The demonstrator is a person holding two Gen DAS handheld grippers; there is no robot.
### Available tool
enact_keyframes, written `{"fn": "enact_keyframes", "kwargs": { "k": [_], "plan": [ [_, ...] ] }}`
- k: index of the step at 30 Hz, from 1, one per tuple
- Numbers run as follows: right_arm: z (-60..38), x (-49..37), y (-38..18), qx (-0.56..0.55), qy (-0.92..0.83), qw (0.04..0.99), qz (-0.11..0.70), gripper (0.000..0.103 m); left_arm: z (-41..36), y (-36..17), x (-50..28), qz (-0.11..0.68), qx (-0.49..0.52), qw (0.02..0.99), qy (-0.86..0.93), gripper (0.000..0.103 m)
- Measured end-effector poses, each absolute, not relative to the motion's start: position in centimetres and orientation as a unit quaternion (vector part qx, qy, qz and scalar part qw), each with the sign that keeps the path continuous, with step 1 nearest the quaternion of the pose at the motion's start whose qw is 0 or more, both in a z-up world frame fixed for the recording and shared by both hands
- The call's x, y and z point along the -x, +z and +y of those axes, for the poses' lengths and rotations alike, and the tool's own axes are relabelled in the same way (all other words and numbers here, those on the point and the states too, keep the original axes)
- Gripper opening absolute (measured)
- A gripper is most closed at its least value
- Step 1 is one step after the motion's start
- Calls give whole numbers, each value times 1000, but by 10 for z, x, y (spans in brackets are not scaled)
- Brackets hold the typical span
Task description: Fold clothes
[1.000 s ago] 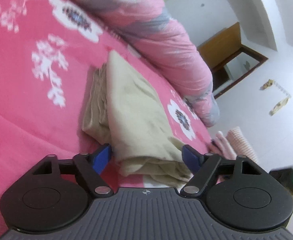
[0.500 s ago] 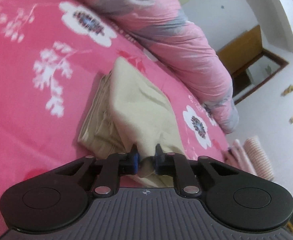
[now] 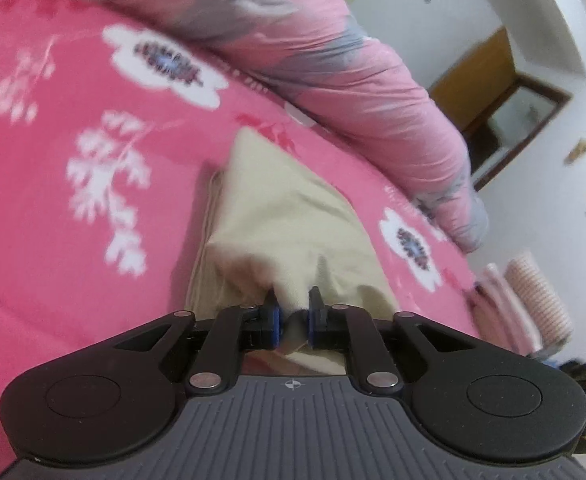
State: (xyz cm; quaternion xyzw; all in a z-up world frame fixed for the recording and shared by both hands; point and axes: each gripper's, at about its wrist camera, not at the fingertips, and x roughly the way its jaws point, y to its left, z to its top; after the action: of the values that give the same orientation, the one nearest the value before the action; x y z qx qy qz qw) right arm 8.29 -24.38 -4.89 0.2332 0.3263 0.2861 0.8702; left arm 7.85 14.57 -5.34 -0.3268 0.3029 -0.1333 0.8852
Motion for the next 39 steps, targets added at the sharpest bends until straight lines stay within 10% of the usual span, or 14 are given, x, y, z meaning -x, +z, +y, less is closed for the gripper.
{"fn": "enact_keyframes", "kwargs": {
  "k": [4, 17, 33, 39],
  "plan": [
    [-236, -88, -43, -208, 289, 875, 327, 42, 149, -57, -68, 283, 328, 891, -134, 34],
    [-179, -142, 3, -128, 334, 882, 305, 42, 159, -61, -59, 269, 366, 879, -148, 47],
    [-22, -258, 7, 88, 360, 859, 354, 51, 159, -84, -58, 260, 377, 875, -155, 36],
    [-5, -314, -20, 86, 401, 833, 372, 71, 157, -98, -56, 252, 369, 879, -166, 24]
  ]
}}
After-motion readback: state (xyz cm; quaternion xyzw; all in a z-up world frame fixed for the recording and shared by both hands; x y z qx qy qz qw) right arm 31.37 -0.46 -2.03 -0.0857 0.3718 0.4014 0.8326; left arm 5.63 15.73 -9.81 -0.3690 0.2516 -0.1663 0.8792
